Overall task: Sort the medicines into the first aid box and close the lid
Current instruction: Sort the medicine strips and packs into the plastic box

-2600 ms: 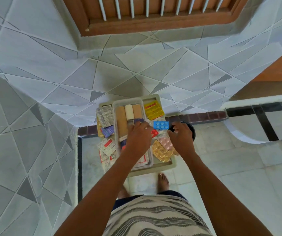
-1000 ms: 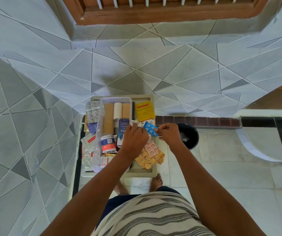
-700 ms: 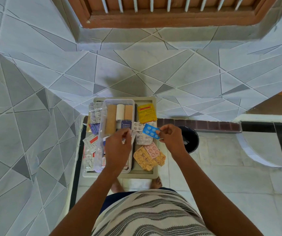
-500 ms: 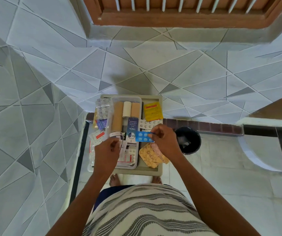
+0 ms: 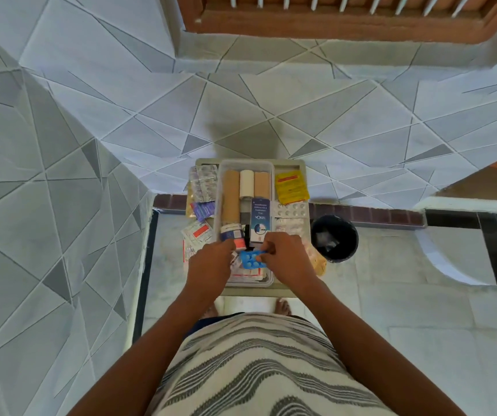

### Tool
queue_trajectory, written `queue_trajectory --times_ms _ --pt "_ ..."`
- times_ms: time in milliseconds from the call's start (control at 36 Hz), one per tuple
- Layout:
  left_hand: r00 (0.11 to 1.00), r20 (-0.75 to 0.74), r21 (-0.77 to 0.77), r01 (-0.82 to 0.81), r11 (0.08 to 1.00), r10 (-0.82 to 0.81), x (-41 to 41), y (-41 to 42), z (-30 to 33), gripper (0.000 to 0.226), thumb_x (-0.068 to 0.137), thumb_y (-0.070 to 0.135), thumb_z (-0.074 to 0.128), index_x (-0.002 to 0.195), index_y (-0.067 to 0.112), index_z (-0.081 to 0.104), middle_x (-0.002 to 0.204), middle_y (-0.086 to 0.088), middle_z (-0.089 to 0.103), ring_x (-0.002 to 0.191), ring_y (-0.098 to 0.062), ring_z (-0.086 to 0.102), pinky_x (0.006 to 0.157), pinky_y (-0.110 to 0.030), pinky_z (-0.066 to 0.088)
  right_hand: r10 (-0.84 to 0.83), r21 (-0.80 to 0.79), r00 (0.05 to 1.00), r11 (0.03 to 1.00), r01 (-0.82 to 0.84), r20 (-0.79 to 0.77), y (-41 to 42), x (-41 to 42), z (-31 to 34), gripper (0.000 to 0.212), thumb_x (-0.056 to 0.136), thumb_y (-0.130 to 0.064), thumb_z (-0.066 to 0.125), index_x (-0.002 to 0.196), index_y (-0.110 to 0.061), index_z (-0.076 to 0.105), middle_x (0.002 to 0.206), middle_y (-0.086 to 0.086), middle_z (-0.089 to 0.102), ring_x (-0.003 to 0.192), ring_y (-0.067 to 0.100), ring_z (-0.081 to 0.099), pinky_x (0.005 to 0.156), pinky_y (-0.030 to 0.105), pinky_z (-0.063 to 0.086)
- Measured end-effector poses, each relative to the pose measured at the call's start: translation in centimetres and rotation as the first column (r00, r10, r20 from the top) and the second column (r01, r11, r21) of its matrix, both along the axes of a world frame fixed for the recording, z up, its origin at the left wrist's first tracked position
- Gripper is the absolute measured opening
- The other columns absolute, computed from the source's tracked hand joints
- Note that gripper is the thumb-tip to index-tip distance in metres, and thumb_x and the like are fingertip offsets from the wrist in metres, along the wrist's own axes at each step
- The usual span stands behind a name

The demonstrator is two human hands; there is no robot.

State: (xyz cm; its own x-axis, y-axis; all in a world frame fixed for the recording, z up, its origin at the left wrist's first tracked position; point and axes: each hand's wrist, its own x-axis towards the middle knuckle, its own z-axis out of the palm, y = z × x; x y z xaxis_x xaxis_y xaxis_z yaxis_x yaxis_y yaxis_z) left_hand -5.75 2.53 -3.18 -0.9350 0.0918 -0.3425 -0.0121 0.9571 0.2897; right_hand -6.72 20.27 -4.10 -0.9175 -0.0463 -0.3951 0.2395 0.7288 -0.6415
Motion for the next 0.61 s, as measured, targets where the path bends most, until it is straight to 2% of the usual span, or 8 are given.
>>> queue_trajectory --times_ms 83,139,194,222,333,417,500,611 --pt "0.999 -0.002 -0.022 0.033 0.999 -0.033 0.0 -0.2 0.0 0.011 0.1 0.026 0.055 0.109 0.022 0.059 0.108 -0.003 0.07 0.095 -0.021 0.068 0.077 -0.033 0.057 -0.005 0.083 1.0 0.997 0.005 0.001 -1.0 0.3 -0.4 0.023 0.078 -0.018 0.073 0.067 -0.025 0.054 0.077 0.001 0.067 0.077 0.022 0.065 0.071 0.036 0.053" --pt "0.995 -0.015 -0.063 0.097 0.993 -0.098 0.1 -0.3 -0.1 0.014 0.099 0.029 0.056 0.111 0.021 0.055 0.109 -0.002 0.069 0.093 -0.02 0.068 0.075 -0.032 0.055 0.047 0.183 0.998 0.982 -0.041 -0.029 -1.4 0.4 -0.6 0.014 0.08 -0.02 0.069 0.075 -0.024 0.058 0.079 0.0 0.068 0.082 0.024 0.064 0.078 0.033 0.041" --pt "0.986 -0.023 -0.094 0.161 0.983 -0.164 0.3 -0.6 -0.2 0.021 0.097 0.031 0.06 0.115 0.022 0.052 0.11 -0.002 0.069 0.092 -0.02 0.069 0.074 -0.032 0.055 0.113 0.293 0.992 0.952 -0.092 -0.056 -1.7 0.4 -0.6 0.002 0.083 -0.02 0.064 0.083 -0.022 0.064 0.082 -0.001 0.07 0.087 0.024 0.062 0.078 0.033 0.026" --pt "0.981 -0.024 -0.104 0.187 0.977 -0.191 0.4 -0.7 -0.3 0.024 0.096 0.032 0.061 0.116 0.023 0.052 0.11 -0.002 0.07 0.091 -0.021 0.07 0.074 -0.032 0.056 0.134 0.333 0.989 0.937 -0.106 -0.062 -1.9 0.4 -0.6 0.005 0.084 -0.02 0.062 0.087 -0.022 0.066 0.084 -0.002 0.07 0.088 0.023 0.063 0.078 0.034 0.023" --pt "0.943 -0.051 -0.166 0.316 0.934 -0.328 0.0 -1.7 -0.6 0.029 0.095 0.032 0.065 0.12 0.022 0.055 0.107 -0.006 0.072 0.088 -0.025 0.071 0.075 -0.033 0.056 0.169 0.421 0.985 0.896 -0.141 -0.028 -2.1 0.3 -0.5 0.011 0.088 -0.025 0.058 0.093 -0.025 0.068 0.088 -0.003 0.07 0.092 0.022 0.062 0.079 0.035 0.022" --pt "0.898 -0.074 -0.193 0.414 0.889 -0.434 -0.4 -2.2 -0.6 0.033 0.095 0.032 0.065 0.125 0.022 0.056 0.11 -0.007 0.071 0.094 -0.026 0.069 0.083 -0.034 0.054 0.218 0.481 0.976 0.856 -0.188 -0.007 -2.4 0.1 -0.4 0.012 0.092 -0.027 0.055 0.094 -0.026 0.068 0.091 -0.002 0.07 0.094 0.022 0.063 0.083 0.038 0.028" --pt "0.864 -0.091 -0.205 0.47 0.858 -0.495 -0.4 -2.7 -0.4 0.036 0.085 0.039 0.075 0.113 0.02 0.062 0.099 -0.006 0.074 0.083 -0.023 0.071 0.077 -0.035 0.055 0.312 0.555 0.95 0.79 -0.258 -0.002 -2.6 0.4 -0.7 0.012 0.093 -0.025 0.055 0.094 -0.025 0.067 0.091 -0.001 0.07 0.093 0.024 0.064 0.083 0.039 0.03" --pt "0.837 -0.12 -0.227 0.5 0.836 -0.534 -0.2 -3.3 -1.1 0.052 0.054 0.038 0.097 0.091 0.019 0.066 0.073 -0.002 0.074 0.057 -0.018 0.068 0.057 -0.031 0.056 0.363 0.585 0.931 0.764 -0.272 -0.041 -2.7 0.7 -0.8 0.009 0.091 -0.024 0.057 0.089 -0.023 0.067 0.088 0.0 0.07 0.092 0.024 0.062 0.079 0.039 0.026"
